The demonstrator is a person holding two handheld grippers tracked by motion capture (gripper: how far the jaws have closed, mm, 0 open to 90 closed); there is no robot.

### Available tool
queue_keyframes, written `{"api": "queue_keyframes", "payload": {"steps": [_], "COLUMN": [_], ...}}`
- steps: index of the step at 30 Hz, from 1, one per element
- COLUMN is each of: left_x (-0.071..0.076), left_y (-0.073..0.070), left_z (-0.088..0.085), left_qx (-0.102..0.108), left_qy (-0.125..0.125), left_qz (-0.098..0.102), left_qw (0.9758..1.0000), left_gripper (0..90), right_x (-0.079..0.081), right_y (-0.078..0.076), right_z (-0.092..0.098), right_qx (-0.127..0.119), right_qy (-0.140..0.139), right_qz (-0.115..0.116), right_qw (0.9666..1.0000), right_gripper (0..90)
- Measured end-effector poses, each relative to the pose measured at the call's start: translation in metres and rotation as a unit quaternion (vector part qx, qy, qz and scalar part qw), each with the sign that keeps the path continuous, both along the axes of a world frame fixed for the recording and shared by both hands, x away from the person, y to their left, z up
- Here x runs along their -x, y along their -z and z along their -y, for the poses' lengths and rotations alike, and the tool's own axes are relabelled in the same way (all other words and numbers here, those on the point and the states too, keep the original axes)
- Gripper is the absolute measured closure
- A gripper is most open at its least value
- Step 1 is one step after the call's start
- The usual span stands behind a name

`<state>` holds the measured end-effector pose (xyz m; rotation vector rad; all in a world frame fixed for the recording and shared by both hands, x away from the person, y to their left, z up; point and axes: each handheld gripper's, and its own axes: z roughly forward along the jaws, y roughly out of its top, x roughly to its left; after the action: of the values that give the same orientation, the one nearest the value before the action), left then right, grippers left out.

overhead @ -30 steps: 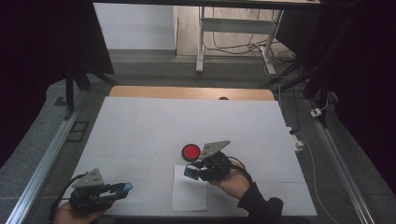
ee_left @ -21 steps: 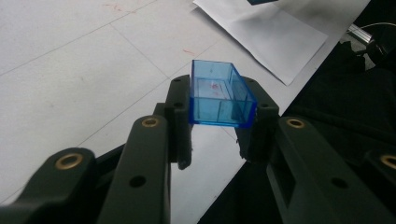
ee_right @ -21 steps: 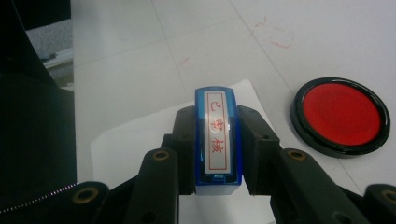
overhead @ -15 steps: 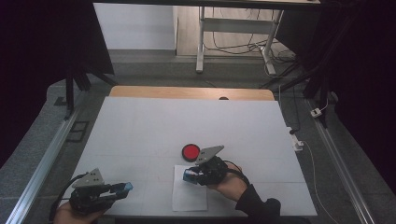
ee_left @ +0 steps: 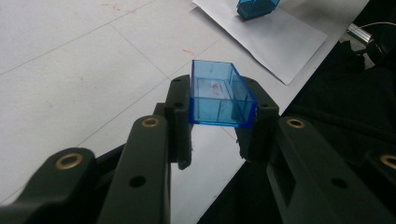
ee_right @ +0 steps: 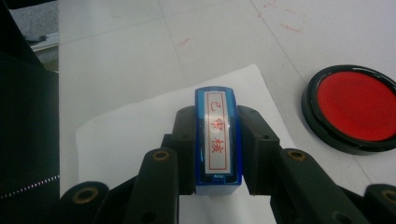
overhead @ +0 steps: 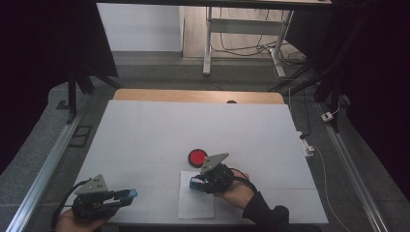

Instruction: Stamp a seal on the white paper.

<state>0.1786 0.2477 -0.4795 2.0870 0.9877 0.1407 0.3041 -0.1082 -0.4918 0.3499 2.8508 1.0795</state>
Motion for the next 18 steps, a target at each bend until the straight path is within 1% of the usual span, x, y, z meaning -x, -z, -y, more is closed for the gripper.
{"api": "queue_keyframes", "payload": {"steps": [2, 4, 5, 6, 7, 8, 10, 11, 14, 15, 16, 17, 18], "left_x": [0.0000, 0.0000, 0.0000, -0.0001, -0.0001, -0.0002, -0.0001, -0.0002, -0.0003, -0.0003, -0.0004, -0.0004, -0.0003], "left_y": [0.0001, 0.0001, 0.0001, 0.0001, 0.0001, 0.0001, 0.0001, 0.0001, 0.0002, 0.0002, 0.0003, 0.0002, 0.0002], "left_z": [0.0002, 0.0003, 0.0003, 0.0002, 0.0002, 0.0003, 0.0006, 0.0007, 0.0008, 0.0010, 0.0010, 0.0010, 0.0010], "left_qx": [0.000, -0.001, -0.001, 0.000, -0.001, -0.001, -0.003, -0.003, -0.003, -0.003, -0.003, -0.003, -0.003], "left_qy": [0.000, 0.001, 0.001, 0.000, 0.001, 0.001, 0.001, 0.001, -0.001, -0.001, -0.001, 0.000, -0.001], "left_qz": [0.000, 0.000, 0.000, 0.000, -0.001, -0.001, -0.001, -0.001, -0.001, -0.001, -0.001, -0.002, -0.001], "left_qw": [1.0000, 1.0000, 1.0000, 1.0000, 1.0000, 1.0000, 1.0000, 1.0000, 1.0000, 1.0000, 1.0000, 1.0000, 1.0000], "left_gripper": [68.1, 68.1, 68.2, 68.2, 68.1, 68.1, 68.2, 68.2, 68.2, 68.1, 68.1, 68.1, 68.1], "right_x": [-0.0005, -0.0013, -0.0026, -0.0035, -0.0044, -0.0037, -0.0035, -0.0031, -0.0023, -0.0019, -0.0008, 0.0000, 0.0011], "right_y": [0.0023, 0.0039, 0.0044, 0.0045, 0.0052, 0.0056, 0.0058, 0.0057, 0.0059, 0.0053, 0.0058, 0.0055, 0.0049], "right_z": [0.0000, 0.0005, 0.0012, 0.0020, 0.0028, 0.0026, 0.0024, 0.0020, 0.0020, 0.0019, 0.0012, 0.0009, 0.0005], "right_qx": [0.008, 0.005, 0.002, 0.004, 0.000, -0.003, -0.001, -0.001, 0.001, 0.008, 0.005, 0.007, 0.015], "right_qy": [-0.001, -0.001, 0.000, 0.000, -0.001, 0.006, 0.004, 0.007, 0.006, 0.004, 0.004, 0.003, 0.003], "right_qz": [0.001, -0.003, -0.009, -0.009, -0.013, -0.019, -0.018, -0.021, -0.017, -0.012, -0.010, -0.007, 0.000], "right_qw": [1.0000, 1.0000, 1.0000, 1.0000, 0.9999, 0.9998, 0.9998, 0.9998, 0.9998, 0.9999, 0.9999, 0.9999, 0.9999], "right_gripper": [70.2, 70.2, 70.2, 70.3, 70.4, 70.4, 70.5, 70.5, 70.6, 70.7, 70.7, 70.7, 70.8]}}
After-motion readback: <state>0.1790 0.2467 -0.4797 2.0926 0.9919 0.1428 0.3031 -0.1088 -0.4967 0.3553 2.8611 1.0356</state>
